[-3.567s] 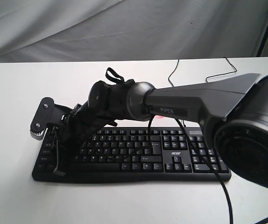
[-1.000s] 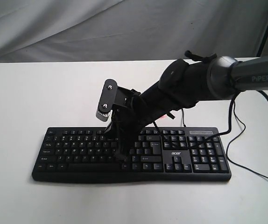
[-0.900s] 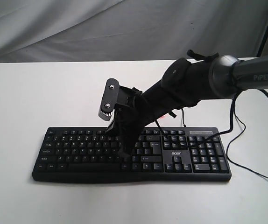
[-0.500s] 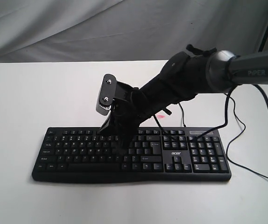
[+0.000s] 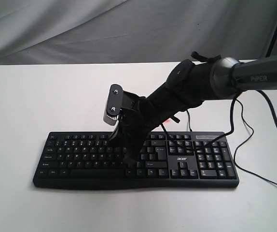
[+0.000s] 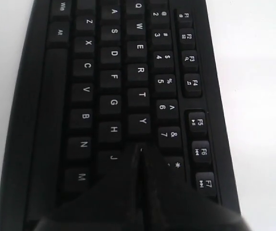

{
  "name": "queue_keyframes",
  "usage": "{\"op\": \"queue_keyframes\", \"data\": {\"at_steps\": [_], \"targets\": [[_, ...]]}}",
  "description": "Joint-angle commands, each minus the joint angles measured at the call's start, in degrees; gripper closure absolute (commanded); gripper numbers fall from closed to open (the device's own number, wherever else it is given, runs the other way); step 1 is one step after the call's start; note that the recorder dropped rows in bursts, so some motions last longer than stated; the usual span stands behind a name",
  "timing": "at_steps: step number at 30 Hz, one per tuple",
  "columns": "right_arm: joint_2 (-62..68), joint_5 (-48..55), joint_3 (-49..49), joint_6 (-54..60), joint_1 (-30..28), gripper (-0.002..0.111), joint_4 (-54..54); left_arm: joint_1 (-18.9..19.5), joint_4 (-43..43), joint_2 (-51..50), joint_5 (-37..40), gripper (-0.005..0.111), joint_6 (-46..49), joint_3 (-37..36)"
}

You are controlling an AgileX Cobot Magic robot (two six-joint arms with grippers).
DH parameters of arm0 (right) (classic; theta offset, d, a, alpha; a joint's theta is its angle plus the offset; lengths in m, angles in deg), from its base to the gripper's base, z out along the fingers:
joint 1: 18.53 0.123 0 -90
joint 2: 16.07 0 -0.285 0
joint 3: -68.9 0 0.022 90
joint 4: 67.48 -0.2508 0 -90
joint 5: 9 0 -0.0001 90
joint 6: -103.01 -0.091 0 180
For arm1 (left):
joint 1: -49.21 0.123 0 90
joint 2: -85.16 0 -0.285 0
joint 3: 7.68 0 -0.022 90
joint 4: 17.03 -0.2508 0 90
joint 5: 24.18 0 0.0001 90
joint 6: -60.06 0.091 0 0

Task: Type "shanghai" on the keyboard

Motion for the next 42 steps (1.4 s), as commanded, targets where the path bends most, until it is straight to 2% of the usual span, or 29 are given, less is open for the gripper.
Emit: {"op": "queue_keyframes", "data": {"at_steps": [1, 42], "targets": [[-0.1, -0.2, -0.4, -0.5, -0.3, 0.108, 0.4, -0.2, 0.0, -0.2, -0.4, 0.106, -0.2, -0.3], [2.2, -1.5, -0.3, 0.2, -0.3, 0.108, 0.3, -0.2, 0.0, -0.2, -0.4, 0.106, -0.2, -0.3]]}}
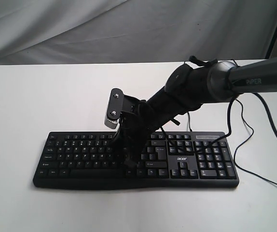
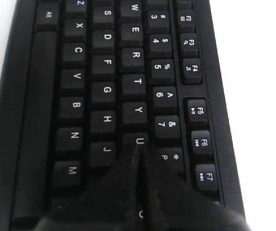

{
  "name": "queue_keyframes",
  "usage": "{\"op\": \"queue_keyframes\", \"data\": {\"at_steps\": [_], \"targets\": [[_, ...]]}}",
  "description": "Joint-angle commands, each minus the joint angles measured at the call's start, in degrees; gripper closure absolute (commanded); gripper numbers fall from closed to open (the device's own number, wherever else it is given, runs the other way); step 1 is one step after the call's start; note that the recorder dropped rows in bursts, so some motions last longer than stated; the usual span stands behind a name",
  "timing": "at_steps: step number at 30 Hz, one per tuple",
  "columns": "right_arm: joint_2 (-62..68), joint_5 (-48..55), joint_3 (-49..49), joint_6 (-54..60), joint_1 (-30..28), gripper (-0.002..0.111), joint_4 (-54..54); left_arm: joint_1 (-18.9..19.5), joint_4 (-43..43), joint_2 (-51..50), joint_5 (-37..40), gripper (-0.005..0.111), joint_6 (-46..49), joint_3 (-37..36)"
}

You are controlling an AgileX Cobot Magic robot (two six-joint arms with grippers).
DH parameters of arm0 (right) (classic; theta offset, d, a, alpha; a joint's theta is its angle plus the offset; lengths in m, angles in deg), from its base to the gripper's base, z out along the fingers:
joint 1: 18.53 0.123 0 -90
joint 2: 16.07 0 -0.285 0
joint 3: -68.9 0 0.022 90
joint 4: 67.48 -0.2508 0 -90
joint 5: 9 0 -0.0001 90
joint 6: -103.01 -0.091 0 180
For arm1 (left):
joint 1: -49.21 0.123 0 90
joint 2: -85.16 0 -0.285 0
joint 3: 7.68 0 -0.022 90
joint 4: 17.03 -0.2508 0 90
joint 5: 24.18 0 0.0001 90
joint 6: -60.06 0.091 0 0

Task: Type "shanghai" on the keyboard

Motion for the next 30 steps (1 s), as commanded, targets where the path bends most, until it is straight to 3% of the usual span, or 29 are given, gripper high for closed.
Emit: {"op": "queue_keyframes", "data": {"at_steps": [1, 30], "targets": [[1.0, -0.2, -0.3, 0.3, -0.3, 0.108, -0.2, -0.2, 0.0, -0.2, -0.4, 0.106, -0.2, -0.3], [-1.8, 0.7, -0.3, 0.3, -0.3, 0.108, -0.4, -0.2, 0.0, -0.2, -0.4, 0.106, -0.2, -0.3]]}}
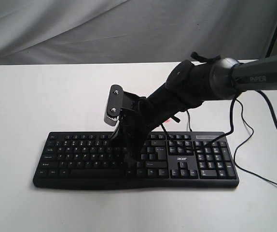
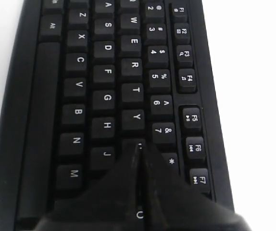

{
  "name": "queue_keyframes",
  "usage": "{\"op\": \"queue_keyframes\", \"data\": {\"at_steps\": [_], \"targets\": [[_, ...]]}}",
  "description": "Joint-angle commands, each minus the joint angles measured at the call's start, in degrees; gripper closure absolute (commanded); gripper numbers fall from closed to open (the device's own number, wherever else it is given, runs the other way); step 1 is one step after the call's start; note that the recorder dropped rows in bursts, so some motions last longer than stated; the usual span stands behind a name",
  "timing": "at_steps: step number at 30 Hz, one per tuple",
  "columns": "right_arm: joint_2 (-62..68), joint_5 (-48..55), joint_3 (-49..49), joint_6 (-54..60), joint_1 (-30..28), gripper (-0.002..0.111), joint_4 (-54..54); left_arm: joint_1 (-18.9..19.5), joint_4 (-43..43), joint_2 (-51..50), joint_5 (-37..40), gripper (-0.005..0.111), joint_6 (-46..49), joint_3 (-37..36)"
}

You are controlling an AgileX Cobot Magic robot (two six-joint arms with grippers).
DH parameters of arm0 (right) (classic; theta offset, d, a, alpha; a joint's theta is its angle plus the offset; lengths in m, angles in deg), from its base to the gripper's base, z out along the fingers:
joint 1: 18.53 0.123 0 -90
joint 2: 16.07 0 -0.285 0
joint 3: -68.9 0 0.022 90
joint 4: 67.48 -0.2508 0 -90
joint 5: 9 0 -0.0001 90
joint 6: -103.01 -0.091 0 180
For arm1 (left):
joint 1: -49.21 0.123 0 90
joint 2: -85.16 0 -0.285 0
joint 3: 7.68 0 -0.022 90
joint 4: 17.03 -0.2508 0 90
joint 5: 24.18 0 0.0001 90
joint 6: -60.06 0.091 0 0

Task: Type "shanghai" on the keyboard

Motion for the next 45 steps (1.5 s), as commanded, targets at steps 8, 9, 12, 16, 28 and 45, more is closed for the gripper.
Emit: {"op": "queue_keyframes", "data": {"at_steps": [8, 9, 12, 16, 28, 45], "targets": [[-3.3, 0.7, -0.3, -0.6, -0.3, 0.108, -0.5, -0.2, 0.0, -0.2, -0.4, 0.106, -0.2, -0.3], [-4.2, 1.1, -0.3, -1.4, -0.3, 0.108, -0.5, -0.2, 0.0, -0.2, -0.4, 0.106, -0.2, -0.3], [-7.0, 3.5, -0.3, -3.4, -0.3, 0.108, -0.5, -0.2, 0.0, -0.2, -0.4, 0.106, -0.2, -0.3], [-10.6, 6.1, -0.3, -6.1, -0.3, 0.108, -0.5, -0.2, 0.0, -0.2, -0.4, 0.106, -0.2, -0.3], [-27.0, 6.4, 0.8, -18.5, -0.3, 0.108, 2.9, -0.2, 0.0, -0.2, -0.4, 0.106, -0.2, -0.3], [-52.8, 6.4, 2.0, -31.3, -0.3, 0.108, 2.6, -0.2, 0.0, -0.2, -0.4, 0.106, -0.2, -0.3]]}}
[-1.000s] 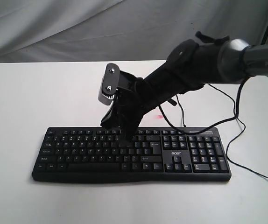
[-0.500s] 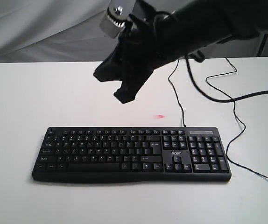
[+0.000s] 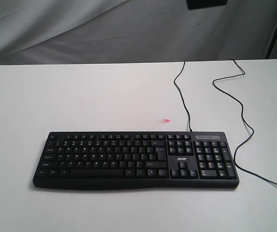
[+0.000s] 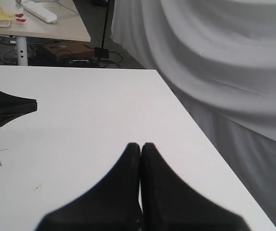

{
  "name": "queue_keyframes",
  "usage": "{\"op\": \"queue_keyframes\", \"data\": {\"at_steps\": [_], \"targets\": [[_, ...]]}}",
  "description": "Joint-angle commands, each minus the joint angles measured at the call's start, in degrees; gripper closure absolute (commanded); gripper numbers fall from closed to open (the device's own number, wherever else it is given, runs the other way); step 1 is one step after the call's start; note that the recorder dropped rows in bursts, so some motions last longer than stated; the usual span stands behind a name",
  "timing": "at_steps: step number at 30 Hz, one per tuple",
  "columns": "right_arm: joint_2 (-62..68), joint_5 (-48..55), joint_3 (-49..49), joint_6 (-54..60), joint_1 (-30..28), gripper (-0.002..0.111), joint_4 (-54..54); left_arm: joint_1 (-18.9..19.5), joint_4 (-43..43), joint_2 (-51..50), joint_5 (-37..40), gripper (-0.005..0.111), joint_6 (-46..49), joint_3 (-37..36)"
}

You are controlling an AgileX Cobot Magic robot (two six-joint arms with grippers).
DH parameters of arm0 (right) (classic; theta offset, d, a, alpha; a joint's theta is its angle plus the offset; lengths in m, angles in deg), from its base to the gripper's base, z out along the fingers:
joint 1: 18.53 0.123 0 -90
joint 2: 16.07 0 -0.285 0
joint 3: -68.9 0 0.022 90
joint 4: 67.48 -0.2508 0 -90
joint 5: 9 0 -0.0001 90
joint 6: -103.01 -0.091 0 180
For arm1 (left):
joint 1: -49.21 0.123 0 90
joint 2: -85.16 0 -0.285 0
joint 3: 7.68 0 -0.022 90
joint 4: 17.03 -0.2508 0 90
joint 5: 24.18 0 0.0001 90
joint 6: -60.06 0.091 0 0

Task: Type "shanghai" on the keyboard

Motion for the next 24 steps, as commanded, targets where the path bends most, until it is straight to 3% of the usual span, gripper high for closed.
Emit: {"op": "queue_keyframes", "data": {"at_steps": [1, 11, 18, 24], "targets": [[-0.2, 0.2, 0.4, -0.4, -0.3, 0.108, -0.5, -0.2, 0.0, -0.2, -0.4, 0.106, -0.2, -0.3], [-0.1, 0.1, 0.4, -0.4, -0.3, 0.108, -0.5, -0.2, 0.0, -0.2, -0.4, 0.106, -0.2, -0.3], [-1.2, -12.7, 0.4, -0.4, -0.3, 0.108, 4.2, -0.2, 0.0, -0.2, -0.4, 0.106, -0.2, -0.3], [-8.3, -12.1, 0.4, -0.5, -0.3, 0.108, 5.7, -0.2, 0.0, -0.2, -0.4, 0.106, -0.2, -0.3]]}}
